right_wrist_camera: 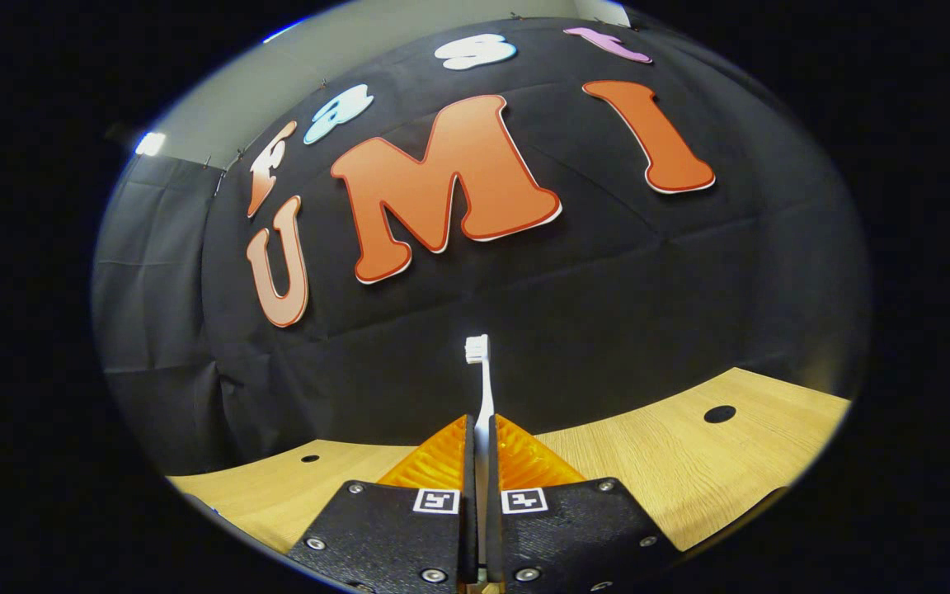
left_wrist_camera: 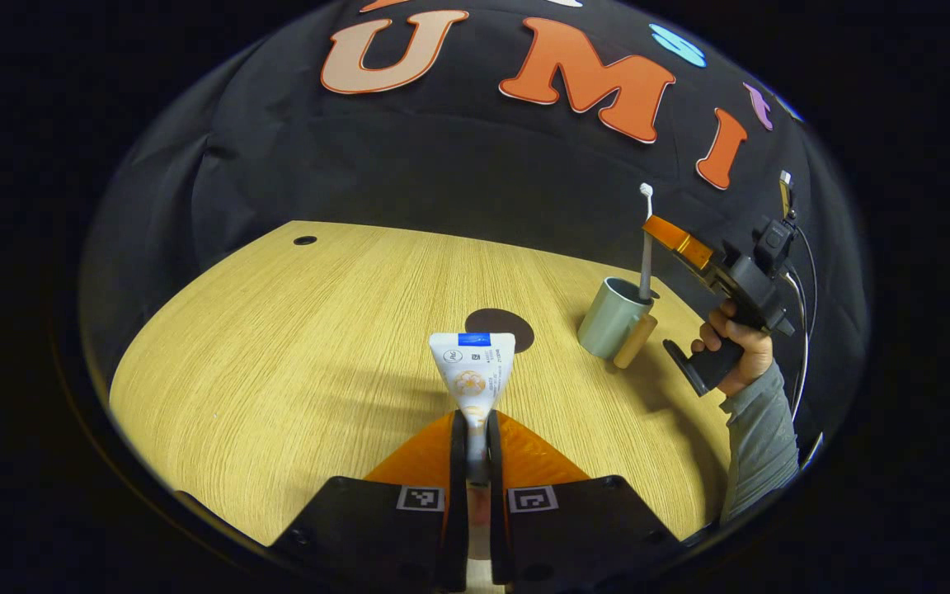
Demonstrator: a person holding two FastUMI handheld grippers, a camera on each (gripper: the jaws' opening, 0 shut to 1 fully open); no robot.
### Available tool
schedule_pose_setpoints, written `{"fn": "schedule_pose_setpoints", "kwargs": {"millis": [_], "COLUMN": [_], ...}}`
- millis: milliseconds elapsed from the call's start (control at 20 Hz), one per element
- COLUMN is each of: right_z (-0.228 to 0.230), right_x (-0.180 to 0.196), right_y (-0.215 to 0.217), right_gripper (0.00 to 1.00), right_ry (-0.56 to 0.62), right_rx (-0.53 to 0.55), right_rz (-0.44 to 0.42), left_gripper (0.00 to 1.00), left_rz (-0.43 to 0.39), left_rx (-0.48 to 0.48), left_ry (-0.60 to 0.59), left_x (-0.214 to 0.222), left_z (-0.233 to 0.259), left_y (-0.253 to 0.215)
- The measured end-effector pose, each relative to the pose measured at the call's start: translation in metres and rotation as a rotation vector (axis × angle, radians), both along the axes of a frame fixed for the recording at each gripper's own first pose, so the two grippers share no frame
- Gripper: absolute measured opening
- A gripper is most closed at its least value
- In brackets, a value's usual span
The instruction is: Put the toothbrush and toothpaste on the desktop into the cup, then pick up the cup and place it on the coaster on the desktop.
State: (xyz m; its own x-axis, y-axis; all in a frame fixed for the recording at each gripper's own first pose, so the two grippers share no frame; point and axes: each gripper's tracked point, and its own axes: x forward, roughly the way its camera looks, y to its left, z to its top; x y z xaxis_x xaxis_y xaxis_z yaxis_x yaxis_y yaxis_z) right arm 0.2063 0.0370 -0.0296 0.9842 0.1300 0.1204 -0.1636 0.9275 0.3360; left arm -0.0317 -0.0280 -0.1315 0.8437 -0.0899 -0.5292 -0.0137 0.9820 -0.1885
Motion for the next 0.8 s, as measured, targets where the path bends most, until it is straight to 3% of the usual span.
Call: {"fn": "schedule_pose_setpoints", "kwargs": {"millis": [300, 800], "right_z": [-0.02, -0.034], "right_x": [-0.002, -0.022], "right_y": [0.009, -0.014], "right_gripper": [0.05, 0.07], "right_ry": [0.026, 0.059], "right_rx": [-0.062, -0.091], "right_rz": [0.009, -0.027], "left_gripper": [0.14, 0.14], "left_rz": [-0.012, -0.068], "left_rx": [0.006, 0.031], "left_ry": [-0.029, -0.105], "left_x": [-0.004, 0.044], "left_z": [0.024, 0.045], "left_y": [0.006, 0.005]}}
